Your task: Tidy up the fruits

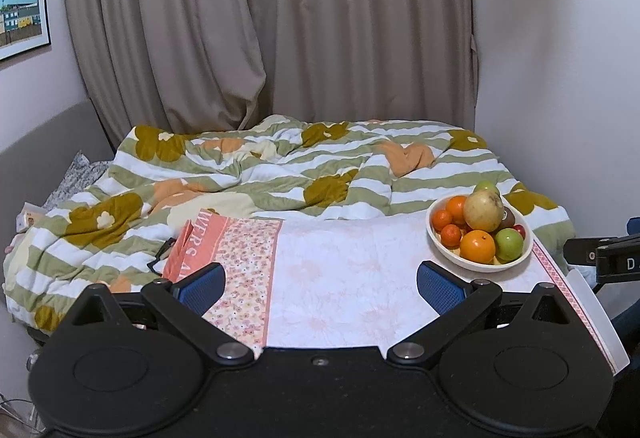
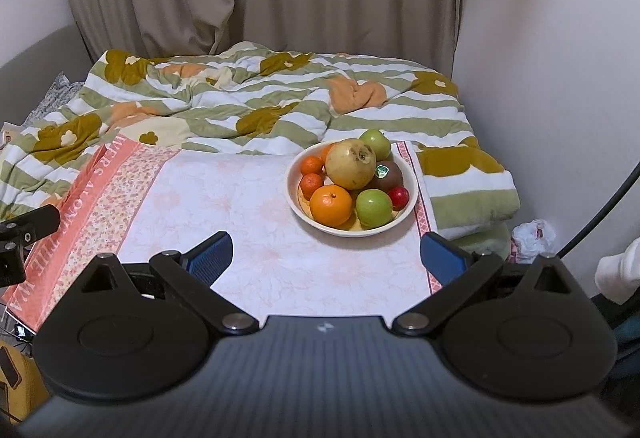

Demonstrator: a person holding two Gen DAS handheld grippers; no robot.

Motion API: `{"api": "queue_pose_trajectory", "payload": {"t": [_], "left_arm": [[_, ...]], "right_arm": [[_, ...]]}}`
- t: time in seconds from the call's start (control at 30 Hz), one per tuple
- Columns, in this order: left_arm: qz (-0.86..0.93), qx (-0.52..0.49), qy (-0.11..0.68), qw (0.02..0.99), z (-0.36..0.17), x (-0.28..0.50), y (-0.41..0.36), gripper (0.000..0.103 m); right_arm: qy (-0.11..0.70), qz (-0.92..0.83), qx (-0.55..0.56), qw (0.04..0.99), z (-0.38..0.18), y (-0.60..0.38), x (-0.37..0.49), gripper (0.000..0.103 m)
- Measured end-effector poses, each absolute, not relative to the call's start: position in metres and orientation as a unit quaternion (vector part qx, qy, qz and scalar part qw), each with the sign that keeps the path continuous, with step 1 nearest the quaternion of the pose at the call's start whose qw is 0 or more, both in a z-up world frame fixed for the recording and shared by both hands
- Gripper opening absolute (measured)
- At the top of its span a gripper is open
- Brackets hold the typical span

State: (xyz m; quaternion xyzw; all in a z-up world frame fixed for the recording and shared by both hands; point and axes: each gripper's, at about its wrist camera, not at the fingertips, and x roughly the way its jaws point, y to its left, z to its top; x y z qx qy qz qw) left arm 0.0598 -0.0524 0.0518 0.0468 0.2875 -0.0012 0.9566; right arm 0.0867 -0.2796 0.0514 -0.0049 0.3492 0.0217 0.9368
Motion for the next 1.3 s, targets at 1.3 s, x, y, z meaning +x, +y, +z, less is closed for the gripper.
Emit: {"api": "queue_pose_trajectory", "payload": {"t": [1.3], "left_arm": [[-0.012,0.037,0.294,0.955,0.047,0.075,-0.045,0.103]], "right_arm": [[0.366,0.02,0.009,0.93,0.042,-0.271,0.104,0.103]]}}
